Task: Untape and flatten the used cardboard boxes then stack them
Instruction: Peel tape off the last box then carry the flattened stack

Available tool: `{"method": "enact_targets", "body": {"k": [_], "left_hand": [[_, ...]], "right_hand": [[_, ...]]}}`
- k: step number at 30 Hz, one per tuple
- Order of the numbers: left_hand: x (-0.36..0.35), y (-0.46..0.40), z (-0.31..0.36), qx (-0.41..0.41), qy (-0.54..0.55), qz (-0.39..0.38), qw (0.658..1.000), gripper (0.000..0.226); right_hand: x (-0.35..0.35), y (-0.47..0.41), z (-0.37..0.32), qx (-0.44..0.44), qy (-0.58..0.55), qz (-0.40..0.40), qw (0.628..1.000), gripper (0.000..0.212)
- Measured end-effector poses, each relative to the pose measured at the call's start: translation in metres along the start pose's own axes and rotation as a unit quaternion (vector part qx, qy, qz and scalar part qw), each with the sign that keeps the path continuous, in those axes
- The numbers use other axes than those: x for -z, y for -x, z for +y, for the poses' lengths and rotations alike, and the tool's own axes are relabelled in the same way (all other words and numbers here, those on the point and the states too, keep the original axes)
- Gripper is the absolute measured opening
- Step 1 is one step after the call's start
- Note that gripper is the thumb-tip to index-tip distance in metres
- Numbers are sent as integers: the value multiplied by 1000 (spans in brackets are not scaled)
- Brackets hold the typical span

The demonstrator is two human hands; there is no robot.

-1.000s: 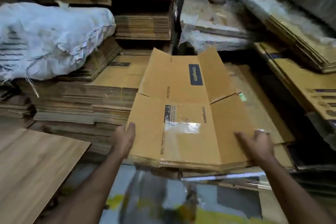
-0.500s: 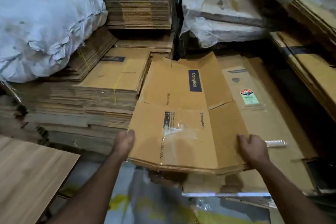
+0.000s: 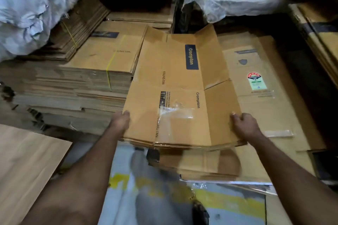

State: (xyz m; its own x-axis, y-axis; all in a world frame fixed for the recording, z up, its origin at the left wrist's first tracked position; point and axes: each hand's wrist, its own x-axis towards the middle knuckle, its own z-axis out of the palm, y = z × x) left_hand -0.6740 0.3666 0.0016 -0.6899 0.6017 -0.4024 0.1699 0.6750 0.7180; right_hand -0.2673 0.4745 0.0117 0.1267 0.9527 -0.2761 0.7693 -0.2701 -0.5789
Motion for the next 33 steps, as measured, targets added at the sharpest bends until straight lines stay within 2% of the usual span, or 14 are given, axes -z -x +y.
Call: {"method": "enact_targets", "body": {"k": [5, 8, 10, 13, 15, 18, 21, 23, 24, 25, 28, 30, 32, 33], "left_hand": [[-7, 3, -21, 18, -14, -55, 998, 40], [-11, 12, -49, 3, -90, -120, 989, 66], [-15, 28, -64, -43, -117, -151, 981, 87], [-21, 39, -80, -75, -271, -151, 948, 131], [-22, 41, -81, -81, -345, -155, 922, 139], [-25, 37, -79, -87, -374, -150, 911, 139], [-33, 32, -78, -65, -381, -111, 916, 128], [-39, 28, -80, -68, -366, -90, 924, 103], [-41, 25, -80, -98, -372, -79, 920, 86], [-44, 21, -83, -107, -350, -68, 928, 80], [-54, 13, -91, -100, -285, -39, 953, 102], [-56, 7, -94, -48, -304, -19, 951, 104], [-57, 12, -90, -46, -327, -15, 944, 103], [-54, 16, -87, -57, -344, -39, 937, 94]], "right_hand": [[-17, -4, 21, -32, -27, -66, 997, 63], [-46, -26, 79, -38, -54, -134, 989, 111], [-47, -4, 79, -30, 16, -167, 985, 124], [-40, 34, 61, 20, 189, -170, 967, 121], [-43, 35, 63, 44, 237, -175, 954, 123], [-43, 32, 67, 56, 274, -176, 944, 129], [-49, 35, 71, 67, 311, -138, 938, 118], [-54, 32, 74, 63, 327, -102, 937, 104], [-56, 30, 75, 64, 328, -91, 938, 98], [-58, 28, 76, 63, 328, -90, 938, 94], [-61, 19, 82, 60, 328, -89, 939, 96], [-60, 16, 85, 57, 319, -87, 942, 99], [-59, 15, 86, 61, 306, -106, 944, 104], [-57, 15, 84, 62, 301, -121, 944, 107]]}}
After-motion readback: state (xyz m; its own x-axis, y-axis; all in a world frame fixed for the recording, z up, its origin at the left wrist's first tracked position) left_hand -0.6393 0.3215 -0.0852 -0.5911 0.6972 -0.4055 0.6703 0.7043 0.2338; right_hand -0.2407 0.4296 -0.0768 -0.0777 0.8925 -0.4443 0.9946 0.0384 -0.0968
